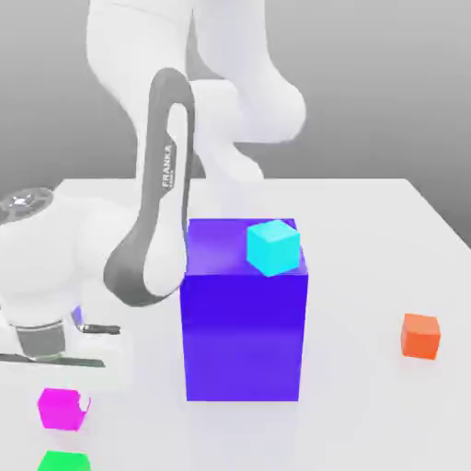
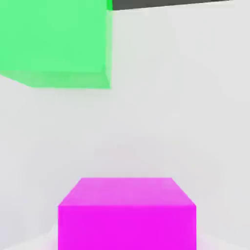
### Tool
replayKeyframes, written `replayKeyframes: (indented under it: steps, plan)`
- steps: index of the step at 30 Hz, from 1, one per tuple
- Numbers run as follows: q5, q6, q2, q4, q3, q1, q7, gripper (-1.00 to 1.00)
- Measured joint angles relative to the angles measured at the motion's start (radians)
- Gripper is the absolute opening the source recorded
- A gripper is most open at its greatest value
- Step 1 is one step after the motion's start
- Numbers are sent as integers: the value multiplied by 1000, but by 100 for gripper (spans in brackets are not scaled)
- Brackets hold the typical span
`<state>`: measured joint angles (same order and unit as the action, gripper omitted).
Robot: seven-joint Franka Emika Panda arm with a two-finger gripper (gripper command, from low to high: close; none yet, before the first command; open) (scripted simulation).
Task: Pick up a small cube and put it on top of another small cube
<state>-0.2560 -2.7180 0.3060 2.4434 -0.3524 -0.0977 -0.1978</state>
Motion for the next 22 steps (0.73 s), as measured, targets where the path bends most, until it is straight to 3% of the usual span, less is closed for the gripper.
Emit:
replayKeyframes:
  steps: [14, 18, 19, 22]
  plan:
    - [111, 215, 28, -253, 91, -21, 391, -100]
    - [84, 147, 126, -287, 130, -38, 462, -100]
    - [73, 123, 153, -290, 139, -46, 471, 100]
    - [73, 123, 153, -290, 139, -46, 471, 100]
